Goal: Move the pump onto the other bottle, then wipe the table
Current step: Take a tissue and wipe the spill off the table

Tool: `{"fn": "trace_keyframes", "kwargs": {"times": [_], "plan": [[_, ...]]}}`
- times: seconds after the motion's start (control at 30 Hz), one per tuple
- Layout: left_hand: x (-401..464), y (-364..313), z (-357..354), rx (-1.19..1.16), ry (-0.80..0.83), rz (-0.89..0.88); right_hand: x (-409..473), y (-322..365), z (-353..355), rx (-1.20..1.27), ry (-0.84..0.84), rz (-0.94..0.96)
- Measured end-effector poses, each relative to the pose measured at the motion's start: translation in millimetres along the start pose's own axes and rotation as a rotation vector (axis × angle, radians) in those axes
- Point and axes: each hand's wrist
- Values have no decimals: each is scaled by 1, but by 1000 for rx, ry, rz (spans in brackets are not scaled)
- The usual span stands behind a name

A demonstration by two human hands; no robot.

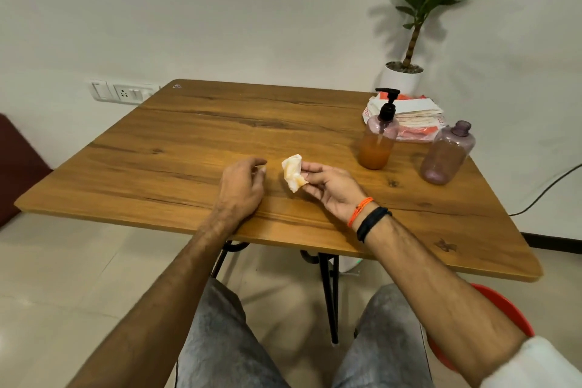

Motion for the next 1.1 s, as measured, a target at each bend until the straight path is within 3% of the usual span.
{"fn": "trace_keyframes", "kwargs": {"times": [0.07,0.2,0.3,0.77,1.1], "plan": [[-1,-12,-4,-165,17,90,3,4,2,68,-21,-10],[2,-38,-19,-691,154,452,1,9,13,132,-38,-4],[5,-56,-30,-876,190,573,-6,13,28,112,-46,40],[-8,-166,-117,-965,539,475,-73,56,153,-173,-418,320],[-20,-247,-190,-919,814,524,-108,81,247,-145,-660,257]]}}
Point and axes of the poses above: each hand's wrist, its own x-axis towards the middle knuckle, its own z-axis out of the back of the hand, y = z × x, and after that the axes turned 6 degrees about -y, right-handed
